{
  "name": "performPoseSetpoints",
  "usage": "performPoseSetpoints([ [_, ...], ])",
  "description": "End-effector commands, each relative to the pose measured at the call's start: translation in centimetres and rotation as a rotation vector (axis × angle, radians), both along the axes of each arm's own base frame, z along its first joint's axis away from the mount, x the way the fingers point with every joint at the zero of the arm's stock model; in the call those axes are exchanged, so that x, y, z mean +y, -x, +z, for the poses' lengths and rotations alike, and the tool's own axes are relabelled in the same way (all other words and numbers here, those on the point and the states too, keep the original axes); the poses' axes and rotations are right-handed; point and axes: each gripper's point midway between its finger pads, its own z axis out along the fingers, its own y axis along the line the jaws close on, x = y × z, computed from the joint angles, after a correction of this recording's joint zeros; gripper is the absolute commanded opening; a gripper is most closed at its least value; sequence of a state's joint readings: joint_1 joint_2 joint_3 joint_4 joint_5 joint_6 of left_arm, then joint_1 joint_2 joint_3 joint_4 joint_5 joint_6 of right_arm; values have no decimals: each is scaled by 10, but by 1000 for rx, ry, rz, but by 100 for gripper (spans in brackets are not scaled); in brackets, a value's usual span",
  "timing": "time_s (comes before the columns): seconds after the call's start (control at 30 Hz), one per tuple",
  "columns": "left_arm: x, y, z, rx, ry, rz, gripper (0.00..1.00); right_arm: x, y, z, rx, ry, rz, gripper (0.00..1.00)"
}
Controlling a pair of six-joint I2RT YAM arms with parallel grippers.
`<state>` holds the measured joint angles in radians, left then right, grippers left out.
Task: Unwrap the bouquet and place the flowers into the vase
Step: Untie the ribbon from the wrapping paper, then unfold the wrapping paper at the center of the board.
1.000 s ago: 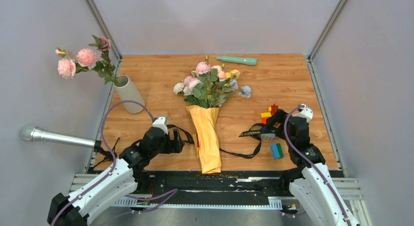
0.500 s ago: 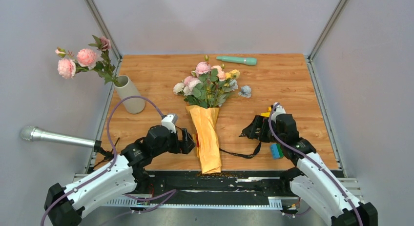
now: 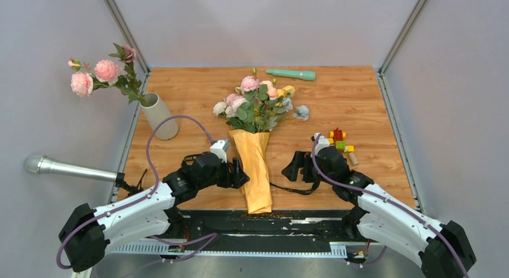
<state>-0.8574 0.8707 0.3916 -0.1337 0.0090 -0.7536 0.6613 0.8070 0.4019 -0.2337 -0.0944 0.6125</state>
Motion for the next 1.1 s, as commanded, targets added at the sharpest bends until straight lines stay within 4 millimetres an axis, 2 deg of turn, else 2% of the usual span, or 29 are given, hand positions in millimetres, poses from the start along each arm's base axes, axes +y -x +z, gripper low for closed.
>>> performPoseSetpoints([
  [0.0,-1,-10,8,-53,11,27,81,25,1,3,-11,-73,33,90],
  [0.13,4,-8,-4,-43,-4,42,73,46,15,-4,18,-98,99,89],
  [0.33,13,-6,-15,-33,-6,81,56,72,33,-11,47,-127,156,81],
  [0.43,21,-7,-18,-43,-8,115,48,82,41,-14,57,-131,179,76],
  [0.67,44,-3,-43,-33,-66,180,28,95,47,-27,85,-88,188,64],
  [0.83,52,1,-59,-20,-98,193,23,104,50,-32,102,-73,189,55],
  [1.07,62,3,-73,-17,-167,184,20,108,49,-32,84,-33,173,47],
])
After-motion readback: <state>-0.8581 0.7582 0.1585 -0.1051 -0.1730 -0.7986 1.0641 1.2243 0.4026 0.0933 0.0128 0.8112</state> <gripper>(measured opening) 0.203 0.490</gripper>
